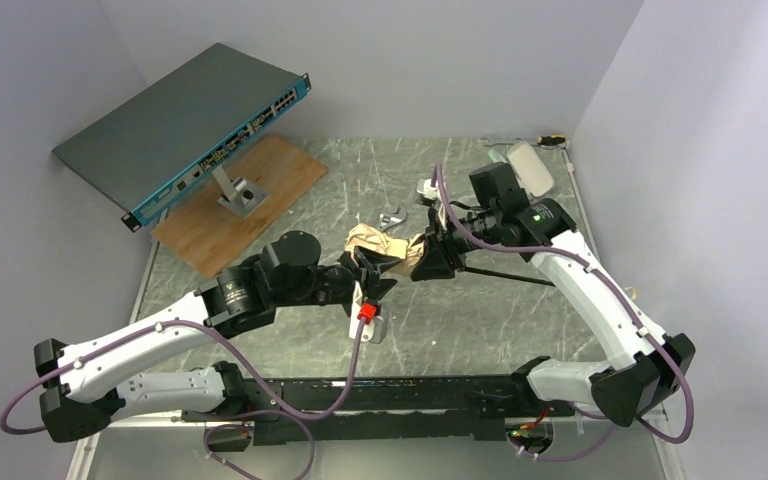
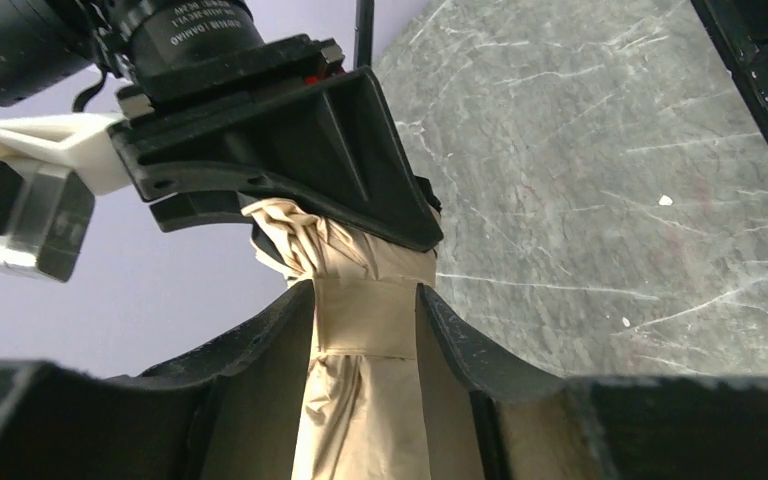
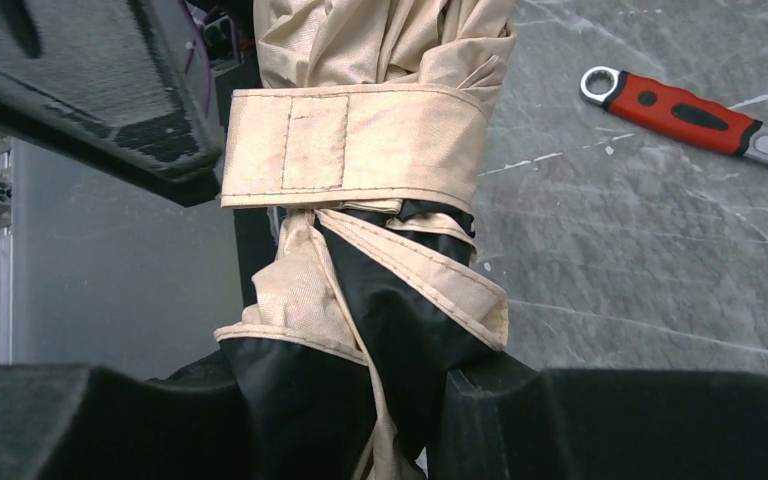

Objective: Open the umbrella

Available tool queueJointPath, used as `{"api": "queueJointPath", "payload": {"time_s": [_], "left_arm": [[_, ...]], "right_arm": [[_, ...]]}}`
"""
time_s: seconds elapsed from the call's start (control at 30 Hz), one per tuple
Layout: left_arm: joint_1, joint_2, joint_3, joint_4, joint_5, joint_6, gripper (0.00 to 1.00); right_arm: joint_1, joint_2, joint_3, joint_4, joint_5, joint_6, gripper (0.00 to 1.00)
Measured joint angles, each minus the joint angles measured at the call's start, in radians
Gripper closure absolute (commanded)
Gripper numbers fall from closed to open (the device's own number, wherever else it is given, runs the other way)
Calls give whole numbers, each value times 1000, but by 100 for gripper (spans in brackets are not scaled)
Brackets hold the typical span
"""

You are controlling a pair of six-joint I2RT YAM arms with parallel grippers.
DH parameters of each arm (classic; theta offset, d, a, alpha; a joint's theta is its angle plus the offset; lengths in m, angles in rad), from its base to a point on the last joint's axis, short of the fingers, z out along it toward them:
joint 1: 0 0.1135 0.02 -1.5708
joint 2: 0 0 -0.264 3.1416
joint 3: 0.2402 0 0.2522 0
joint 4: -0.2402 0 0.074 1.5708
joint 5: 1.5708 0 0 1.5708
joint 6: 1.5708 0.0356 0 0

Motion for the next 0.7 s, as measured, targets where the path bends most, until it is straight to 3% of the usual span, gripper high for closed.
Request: {"api": "queueJointPath", "payload": {"time_s": [0.33, 0.63, 0.7], "left_arm": [[0, -8, -27, 36, -19, 3, 62], [2, -8, -36, 43, -47, -9, 84], [2, -6, -36, 49, -54, -23, 80]], "right_arm": [[36, -21, 0, -23, -6, -59, 100], [60, -22, 0, -43, 21, -114, 100], [67, -26, 0, -45, 37, -132, 100]]}}
